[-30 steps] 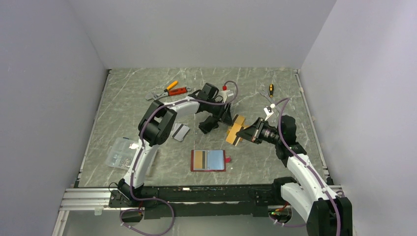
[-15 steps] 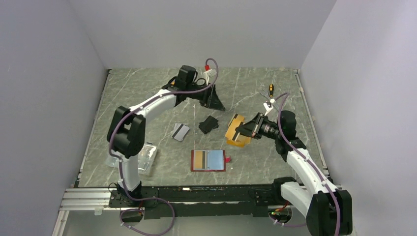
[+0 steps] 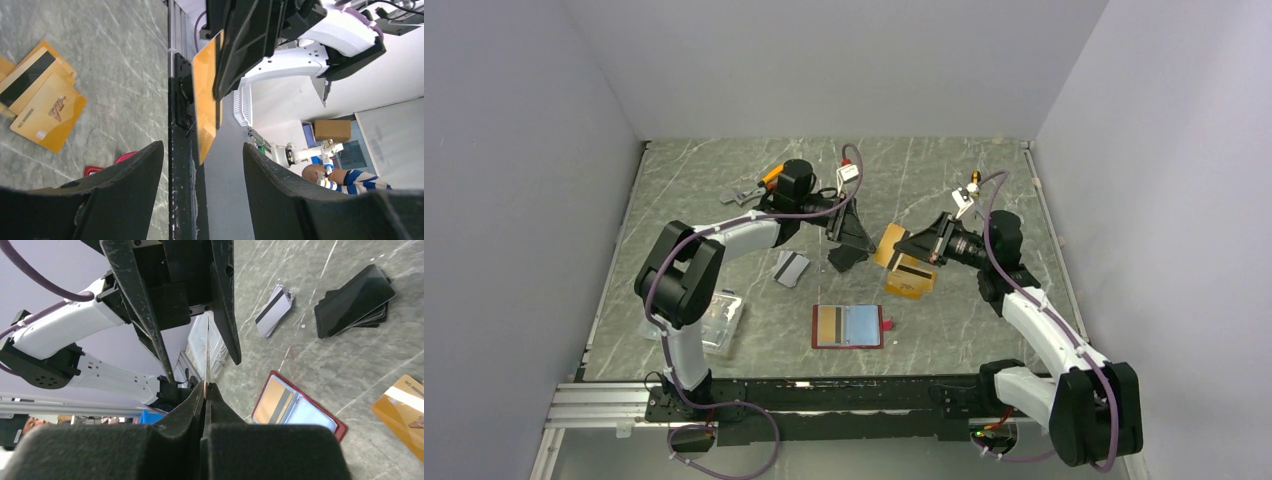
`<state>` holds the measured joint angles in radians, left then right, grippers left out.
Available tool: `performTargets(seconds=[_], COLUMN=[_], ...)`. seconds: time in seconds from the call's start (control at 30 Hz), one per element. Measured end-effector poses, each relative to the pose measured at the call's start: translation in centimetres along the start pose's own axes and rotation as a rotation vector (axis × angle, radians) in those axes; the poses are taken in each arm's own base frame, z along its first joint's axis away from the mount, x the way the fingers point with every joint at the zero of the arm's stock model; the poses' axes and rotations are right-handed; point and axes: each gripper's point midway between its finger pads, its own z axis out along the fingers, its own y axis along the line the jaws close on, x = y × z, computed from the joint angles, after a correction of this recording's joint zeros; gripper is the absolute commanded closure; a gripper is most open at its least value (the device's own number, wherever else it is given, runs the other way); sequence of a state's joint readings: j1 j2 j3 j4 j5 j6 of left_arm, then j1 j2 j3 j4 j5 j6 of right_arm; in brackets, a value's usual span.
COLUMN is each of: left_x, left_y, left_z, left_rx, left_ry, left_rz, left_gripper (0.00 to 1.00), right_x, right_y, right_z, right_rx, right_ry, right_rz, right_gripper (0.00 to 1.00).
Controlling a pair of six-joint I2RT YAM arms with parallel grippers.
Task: Put the credit cards into the card holder
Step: Turn over the card slot in the card holder.
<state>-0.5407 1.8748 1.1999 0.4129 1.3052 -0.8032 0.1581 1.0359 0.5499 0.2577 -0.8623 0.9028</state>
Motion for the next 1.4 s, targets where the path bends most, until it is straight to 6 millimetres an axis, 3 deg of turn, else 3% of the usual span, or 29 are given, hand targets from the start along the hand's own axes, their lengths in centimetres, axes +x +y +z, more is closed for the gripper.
performTargets(seconds=[0.17, 0.33, 0.43, 0.6, 0.8, 0.93, 1.0, 1.07, 1.13, 1.4], left_x=[-0.5, -0.3, -0.5, -0.9, -1.1, -1.0, -0.9, -1.0, -1.1, -1.5], left_y=[-1.1, -2.0, -2.3, -2.9, -3.3, -3.2, -3.2, -3.2, -3.2, -3.5], left_z=[0.0, -0.2, -0.5, -0.9, -1.2, -1.3, -1.3, -1.3, -1.4, -1.7], left_rx=[0.041, 0.075, 0.081, 0.094, 0.104, 0.103, 0.103, 0.102, 0.101, 0.095], left_ry=[-0.006, -0.008, -0.021, -0.03, -0.035, -0.034, -0.034, -0.037, -0.042, -0.06], left_rz=[0.037, 0.03, 0.022, 0.032, 0.036, 0.027, 0.021, 0.018, 0.017, 0.005], left_gripper=[0.43, 0.73, 0.83, 1.0, 0.99, 0.94, 0.84, 0.57, 0.5, 0.51], right_x=[0.7, 1.2, 1.1, 1.0, 1.5, 1.8, 1.9, 1.8, 1.9, 3.0], right_y=[0.4, 0.2, 1.1, 2.3, 3.0, 3.0, 3.2, 3.4, 3.4, 2.1], right_z=[1.3, 2.1, 2.2, 2.8, 3.3, 3.3, 3.4, 3.4, 3.4, 3.5], right_rx=[-0.017, -0.014, -0.041, -0.075, -0.106, -0.122, -0.128, -0.138, -0.138, -0.093], right_ry=[0.038, 0.061, 0.062, 0.051, 0.026, 0.01, 0.009, 0.005, 0.008, 0.027], right_rz=[0.002, 0.01, -0.011, -0.024, 0.002, 0.029, 0.036, 0.038, 0.045, 0.066], right_gripper=[1.0, 0.96, 0.88, 0.85, 0.83, 0.92, 0.98, 1.0, 1.0, 1.0])
